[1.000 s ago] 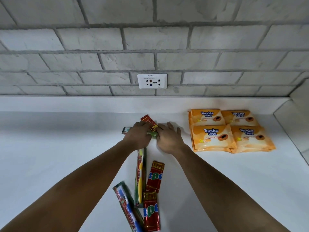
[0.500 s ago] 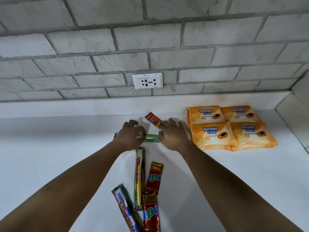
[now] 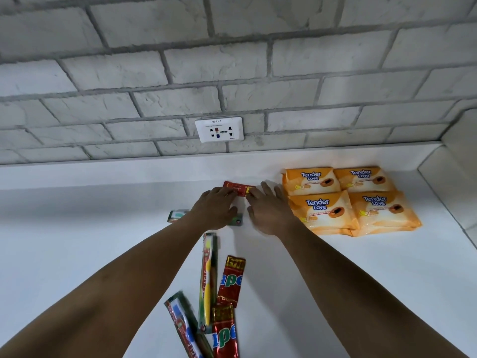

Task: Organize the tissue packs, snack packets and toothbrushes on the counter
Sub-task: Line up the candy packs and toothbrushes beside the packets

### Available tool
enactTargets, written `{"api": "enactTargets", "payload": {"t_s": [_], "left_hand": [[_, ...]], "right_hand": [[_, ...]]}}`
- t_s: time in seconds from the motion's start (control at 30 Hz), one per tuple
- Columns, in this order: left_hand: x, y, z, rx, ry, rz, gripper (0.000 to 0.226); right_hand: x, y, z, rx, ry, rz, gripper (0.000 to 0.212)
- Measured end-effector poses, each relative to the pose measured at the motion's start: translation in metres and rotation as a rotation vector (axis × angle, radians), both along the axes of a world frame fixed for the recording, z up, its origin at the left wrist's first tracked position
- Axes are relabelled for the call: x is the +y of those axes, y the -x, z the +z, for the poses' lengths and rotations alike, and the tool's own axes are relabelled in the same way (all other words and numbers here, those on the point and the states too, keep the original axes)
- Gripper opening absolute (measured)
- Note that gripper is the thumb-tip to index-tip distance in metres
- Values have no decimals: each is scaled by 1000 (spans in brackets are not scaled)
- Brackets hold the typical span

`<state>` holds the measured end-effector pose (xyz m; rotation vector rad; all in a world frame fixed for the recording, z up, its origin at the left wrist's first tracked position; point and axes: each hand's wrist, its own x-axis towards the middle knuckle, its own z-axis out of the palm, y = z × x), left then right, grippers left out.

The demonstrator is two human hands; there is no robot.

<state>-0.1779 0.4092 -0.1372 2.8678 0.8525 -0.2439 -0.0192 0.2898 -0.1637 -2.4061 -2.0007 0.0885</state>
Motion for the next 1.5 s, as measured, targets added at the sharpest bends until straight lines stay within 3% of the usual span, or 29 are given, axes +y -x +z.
{"api": "enactTargets", "payload": {"t_s": [0.27, 0.63, 0.9, 1.13, 1.33, 1.5], "left_hand": [[-4, -11, 1, 14, 110, 66, 63], [0, -13, -1, 44, 110, 114, 69], [-2, -2, 2, 2, 112, 111, 73], [-22, 47, -8, -78, 41, -21, 57], [-38, 88, -19, -6, -62, 35, 58], [-47, 118, -20, 1, -101, 97, 58]], "right_hand": [[7, -3, -5, 17, 33, -81, 54], [21, -2, -16, 49, 65, -144, 73], [11, 6, -10, 41, -16, -135, 64], [-18, 43, 5, 218, -75, -122, 67], [-54, 84, 15, 325, -97, -70, 73], [-87, 102, 9, 342, -113, -43, 61]]}}
